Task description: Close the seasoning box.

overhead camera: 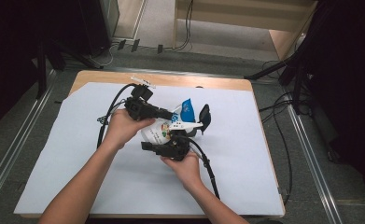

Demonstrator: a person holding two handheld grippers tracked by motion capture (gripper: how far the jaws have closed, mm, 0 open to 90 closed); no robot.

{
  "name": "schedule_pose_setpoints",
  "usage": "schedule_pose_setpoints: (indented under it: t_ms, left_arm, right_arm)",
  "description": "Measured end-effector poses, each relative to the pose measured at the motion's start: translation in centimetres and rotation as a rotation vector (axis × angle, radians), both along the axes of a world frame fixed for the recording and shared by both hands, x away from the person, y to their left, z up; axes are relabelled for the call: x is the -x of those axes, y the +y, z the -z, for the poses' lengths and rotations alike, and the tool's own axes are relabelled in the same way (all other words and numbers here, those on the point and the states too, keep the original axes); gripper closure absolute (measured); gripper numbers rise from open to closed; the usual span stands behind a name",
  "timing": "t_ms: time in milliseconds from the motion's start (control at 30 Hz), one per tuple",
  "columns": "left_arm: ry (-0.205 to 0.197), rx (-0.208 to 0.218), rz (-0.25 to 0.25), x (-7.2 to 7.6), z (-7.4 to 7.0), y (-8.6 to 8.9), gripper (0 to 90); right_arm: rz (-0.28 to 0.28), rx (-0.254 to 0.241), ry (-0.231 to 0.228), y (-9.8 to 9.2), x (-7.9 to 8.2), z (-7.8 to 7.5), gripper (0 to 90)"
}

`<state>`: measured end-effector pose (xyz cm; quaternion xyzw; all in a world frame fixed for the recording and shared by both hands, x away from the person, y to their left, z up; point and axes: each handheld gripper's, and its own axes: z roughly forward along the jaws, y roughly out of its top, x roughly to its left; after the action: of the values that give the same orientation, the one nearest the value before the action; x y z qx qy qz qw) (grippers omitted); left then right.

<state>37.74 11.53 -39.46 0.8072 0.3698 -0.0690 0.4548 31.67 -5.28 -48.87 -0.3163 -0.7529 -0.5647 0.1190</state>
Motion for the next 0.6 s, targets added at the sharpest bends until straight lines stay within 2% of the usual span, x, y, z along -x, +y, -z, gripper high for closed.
schedule_pose_setpoints:
  t_ms: [133, 433, 600]
  left_arm:
    - [-0.002, 0.022, 0.001, 0.23, 0.1, 0.29, 81.3]
    - [-0.003, 0.015, 0.0, 0.13, 0.16, 0.42, 82.3]
    - [0.01, 0.027, 0.003, -0.07, 0.24, 0.57, 81.3]
  right_arm:
    - [-0.009, 0.004, -0.007, 0.0, 0.09, -0.06, 69.6]
    - [-0.01, 0.005, -0.004, 0.06, 0.02, 0.05, 69.6]
    - [-0.011, 0.004, -0.003, 0.08, 0.01, 0.07, 69.6]
